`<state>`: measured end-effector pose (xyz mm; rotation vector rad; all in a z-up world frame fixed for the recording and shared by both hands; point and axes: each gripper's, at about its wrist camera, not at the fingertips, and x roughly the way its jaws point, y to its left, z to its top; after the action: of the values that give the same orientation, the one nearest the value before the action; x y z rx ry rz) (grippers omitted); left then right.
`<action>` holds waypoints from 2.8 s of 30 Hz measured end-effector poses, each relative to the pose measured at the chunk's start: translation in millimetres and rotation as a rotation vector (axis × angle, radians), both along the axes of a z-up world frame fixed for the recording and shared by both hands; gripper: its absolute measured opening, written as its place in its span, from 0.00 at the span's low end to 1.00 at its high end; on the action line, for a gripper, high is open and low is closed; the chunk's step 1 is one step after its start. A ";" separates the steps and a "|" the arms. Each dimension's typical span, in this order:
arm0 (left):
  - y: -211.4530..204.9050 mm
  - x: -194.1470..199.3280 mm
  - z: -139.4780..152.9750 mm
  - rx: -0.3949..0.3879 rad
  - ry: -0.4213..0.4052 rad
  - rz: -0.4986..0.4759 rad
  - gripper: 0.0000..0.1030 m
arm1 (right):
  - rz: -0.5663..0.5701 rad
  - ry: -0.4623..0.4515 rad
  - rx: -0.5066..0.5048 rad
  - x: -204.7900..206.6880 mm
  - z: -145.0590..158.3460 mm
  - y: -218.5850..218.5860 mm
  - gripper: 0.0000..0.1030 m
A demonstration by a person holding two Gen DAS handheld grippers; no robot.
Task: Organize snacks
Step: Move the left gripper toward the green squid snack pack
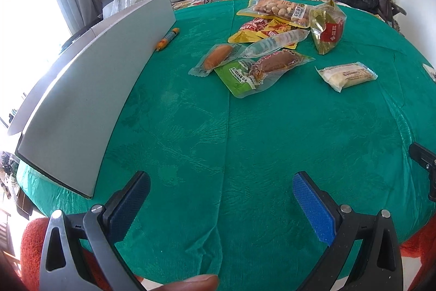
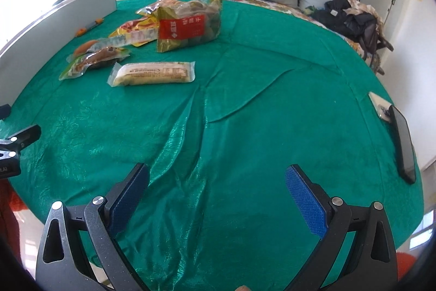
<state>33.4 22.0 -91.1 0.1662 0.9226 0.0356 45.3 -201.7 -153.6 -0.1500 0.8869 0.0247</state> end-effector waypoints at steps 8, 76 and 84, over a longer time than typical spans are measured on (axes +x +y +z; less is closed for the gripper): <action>1.1 2.4 -5.0 -0.007 0.015 -0.014 1.00 | 0.005 0.016 0.017 -2.1 -2.6 -1.5 0.98; -21.4 81.9 15.7 -0.268 0.297 -0.324 0.56 | 0.008 0.019 0.116 1.1 -7.7 -9.6 0.99; -6.9 92.9 14.3 -0.315 0.289 -0.282 0.66 | 0.006 0.016 0.115 1.0 -8.4 -9.8 0.99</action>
<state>126.3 15.0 -76.8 0.0065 1.1712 -0.4022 46.3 -211.5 -162.0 -0.0448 0.8989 0.0821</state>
